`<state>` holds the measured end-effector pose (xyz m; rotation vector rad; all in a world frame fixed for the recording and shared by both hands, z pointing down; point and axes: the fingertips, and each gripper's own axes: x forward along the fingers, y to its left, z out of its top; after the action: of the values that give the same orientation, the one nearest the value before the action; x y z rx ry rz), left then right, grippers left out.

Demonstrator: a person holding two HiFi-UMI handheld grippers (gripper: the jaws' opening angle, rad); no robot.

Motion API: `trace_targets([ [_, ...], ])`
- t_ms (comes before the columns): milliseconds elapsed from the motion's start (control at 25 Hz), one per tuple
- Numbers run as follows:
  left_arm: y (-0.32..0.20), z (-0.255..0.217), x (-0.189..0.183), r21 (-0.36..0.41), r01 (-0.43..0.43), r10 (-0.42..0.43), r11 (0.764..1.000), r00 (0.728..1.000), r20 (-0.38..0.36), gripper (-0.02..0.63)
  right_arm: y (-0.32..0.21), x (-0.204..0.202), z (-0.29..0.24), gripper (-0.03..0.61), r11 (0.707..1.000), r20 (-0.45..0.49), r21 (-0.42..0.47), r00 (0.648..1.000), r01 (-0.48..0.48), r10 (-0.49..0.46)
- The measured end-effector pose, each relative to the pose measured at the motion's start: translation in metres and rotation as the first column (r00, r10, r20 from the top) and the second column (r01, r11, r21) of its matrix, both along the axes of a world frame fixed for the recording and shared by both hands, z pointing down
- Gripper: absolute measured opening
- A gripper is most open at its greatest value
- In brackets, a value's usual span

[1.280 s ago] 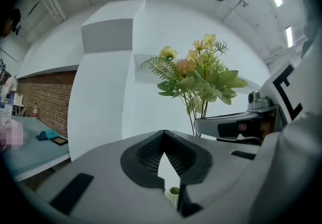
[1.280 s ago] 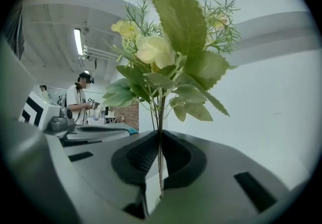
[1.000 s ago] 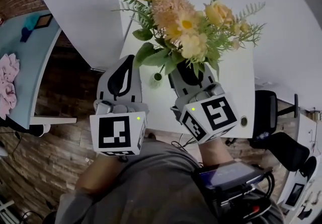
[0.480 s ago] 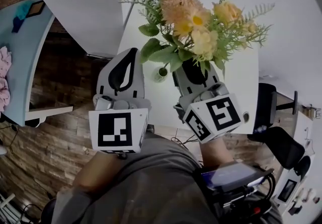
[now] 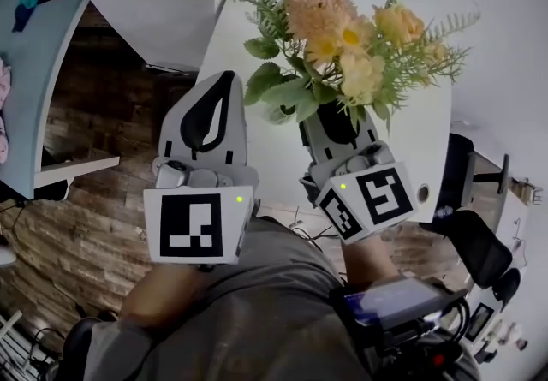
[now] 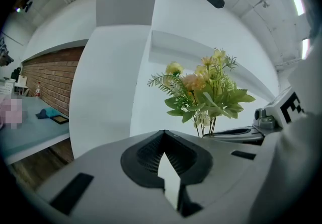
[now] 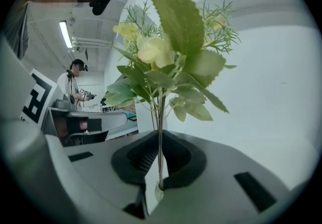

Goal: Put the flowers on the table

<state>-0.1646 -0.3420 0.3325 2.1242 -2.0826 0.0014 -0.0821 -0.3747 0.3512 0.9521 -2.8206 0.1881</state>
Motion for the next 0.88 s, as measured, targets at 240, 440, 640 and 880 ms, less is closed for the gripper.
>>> trace_targets([
  [240,0.0,-0.005,-0.003,-0.025,0.004,-0.004,1.0,1.0,0.007,0.005,-0.001,0.001,0.001,0.028,1.0,-0.014,0.003,1.0,-0.008,0.008],
  [440,0.0,-0.005,-0.006,-0.052,0.004,-0.004,0.999,1.0,0.003,0.005,-0.002,0.0,0.004,0.036,1.0,-0.02,0.001,1.0,-0.016,0.016],
  [640,-0.001,-0.011,-0.004,-0.072,-0.005,0.006,0.997,1.0,0.02,0.005,-0.003,0.0,0.006,0.046,1.0,-0.035,-0.005,0.999,-0.019,0.018],
  [880,0.013,0.005,0.0,-0.058,-0.01,0.012,0.998,0.999,0.039,0.005,0.009,0.003,0.034,0.067,1.0,-0.058,-0.002,0.998,-0.017,0.017],
])
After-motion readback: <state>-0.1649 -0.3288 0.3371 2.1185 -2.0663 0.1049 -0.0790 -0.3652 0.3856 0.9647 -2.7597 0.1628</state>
